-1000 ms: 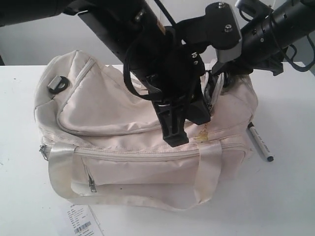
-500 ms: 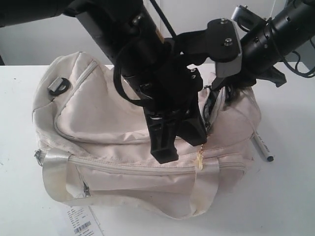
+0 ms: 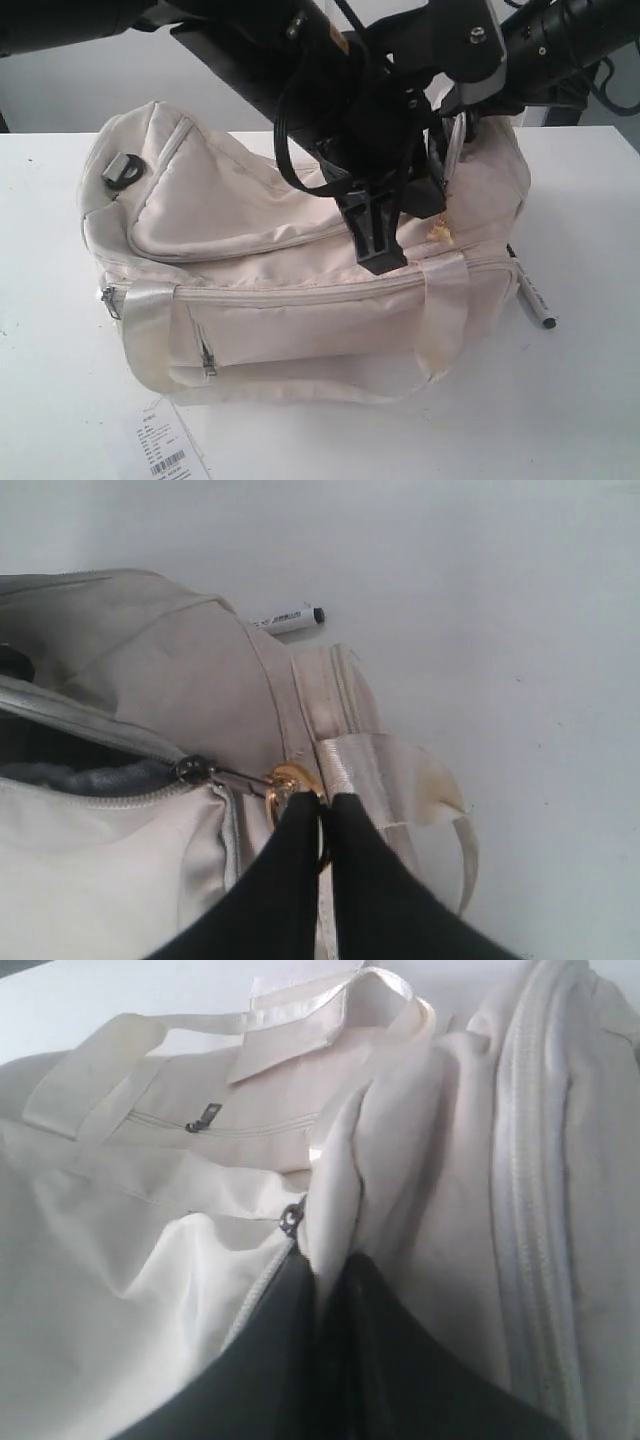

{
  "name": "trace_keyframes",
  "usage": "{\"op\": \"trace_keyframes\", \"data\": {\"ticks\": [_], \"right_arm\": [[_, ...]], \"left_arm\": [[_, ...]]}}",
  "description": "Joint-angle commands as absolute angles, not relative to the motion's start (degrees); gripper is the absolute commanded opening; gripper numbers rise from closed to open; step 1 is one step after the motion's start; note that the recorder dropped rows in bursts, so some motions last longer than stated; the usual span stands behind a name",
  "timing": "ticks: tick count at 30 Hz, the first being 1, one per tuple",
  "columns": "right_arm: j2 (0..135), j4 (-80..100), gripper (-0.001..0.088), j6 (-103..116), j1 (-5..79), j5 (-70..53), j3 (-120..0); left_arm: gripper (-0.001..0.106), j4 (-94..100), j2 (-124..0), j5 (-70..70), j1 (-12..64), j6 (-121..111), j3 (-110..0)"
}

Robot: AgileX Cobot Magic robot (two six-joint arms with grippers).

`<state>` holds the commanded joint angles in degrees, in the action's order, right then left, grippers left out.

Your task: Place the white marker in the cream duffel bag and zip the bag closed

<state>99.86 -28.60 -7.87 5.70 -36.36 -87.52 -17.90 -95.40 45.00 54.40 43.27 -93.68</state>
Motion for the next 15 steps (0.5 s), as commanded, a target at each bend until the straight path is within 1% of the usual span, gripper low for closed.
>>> {"op": "trace_keyframes", "data": {"ticks": [2,3,6,8,11,13,15], "right_arm": [[100.41,-28.48,0.0005,-8.01,5.7,-37.24,-87.52],[100.66,-28.48,0.0027,-8.16,5.7,-37.49,-87.52],[101.18,-28.48,0.0162,-9.4,5.7,-39.13,-87.52],[101.18,-28.23,0.0297,-10.38,5.7,-39.75,-87.52],[99.13,-25.48,0.0466,-10.28,5.7,-39.84,-87.52],[97.18,-23.26,0.0528,-9.62,5.7,-40.51,-87.52],[95.25,-21.71,0.0537,-8.19,5.7,-44.55,-87.52]], "left_arm": [[0.0,-17.35,-95.4,44.99,54.4,43.27,-93.68],[0.0,-16.91,-95.4,44.66,54.4,43.27,-93.68],[0.0,-16.27,-95.94,44.41,54.4,43.27,-93.68],[0.0,-15.73,-96.6,44.41,54.4,43.27,-93.68],[0.0,-15.24,-97.39,44.12,54.4,43.01,-93.68],[0.0,-14.68,-97.52,43.27,54.4,43.01,-93.68],[0.0,-14.56,-97.4,42.18,54.4,43.01,-93.68]]}}
